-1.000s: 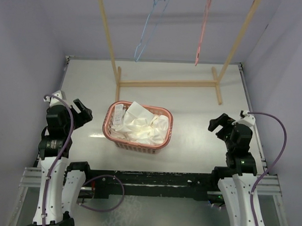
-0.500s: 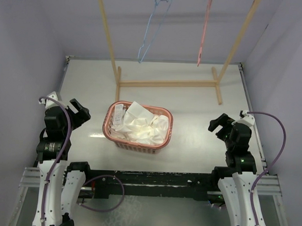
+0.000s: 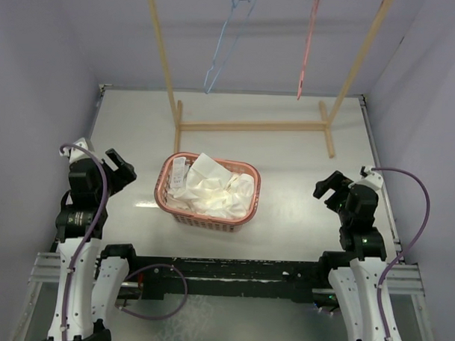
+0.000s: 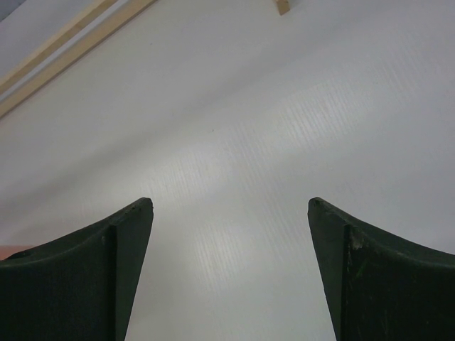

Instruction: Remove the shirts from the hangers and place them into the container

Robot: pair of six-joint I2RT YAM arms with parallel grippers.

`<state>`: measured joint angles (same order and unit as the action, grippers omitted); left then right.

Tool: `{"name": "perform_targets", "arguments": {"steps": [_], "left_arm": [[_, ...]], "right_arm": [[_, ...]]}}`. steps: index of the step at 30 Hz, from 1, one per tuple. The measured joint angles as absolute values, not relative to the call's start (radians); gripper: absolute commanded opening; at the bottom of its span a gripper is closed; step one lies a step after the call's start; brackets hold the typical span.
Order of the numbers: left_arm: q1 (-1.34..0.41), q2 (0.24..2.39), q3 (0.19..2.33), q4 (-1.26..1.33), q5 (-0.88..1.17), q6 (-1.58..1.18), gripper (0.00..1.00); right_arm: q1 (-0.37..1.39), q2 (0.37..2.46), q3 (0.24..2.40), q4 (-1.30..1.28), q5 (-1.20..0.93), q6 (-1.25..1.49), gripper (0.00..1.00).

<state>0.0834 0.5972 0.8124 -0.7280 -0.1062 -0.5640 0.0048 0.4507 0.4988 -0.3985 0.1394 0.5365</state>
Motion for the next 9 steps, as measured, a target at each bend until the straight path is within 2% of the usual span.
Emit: {"name": "perform_targets", "arguments": {"steps": [9], "left_arm": [[0.083,0.598,0.813,-0.727,-0.091,-0.556,0.88]], "right_arm": [[0.005,0.46,0.499,-0.398,0.139,0.54,0.91]]}}
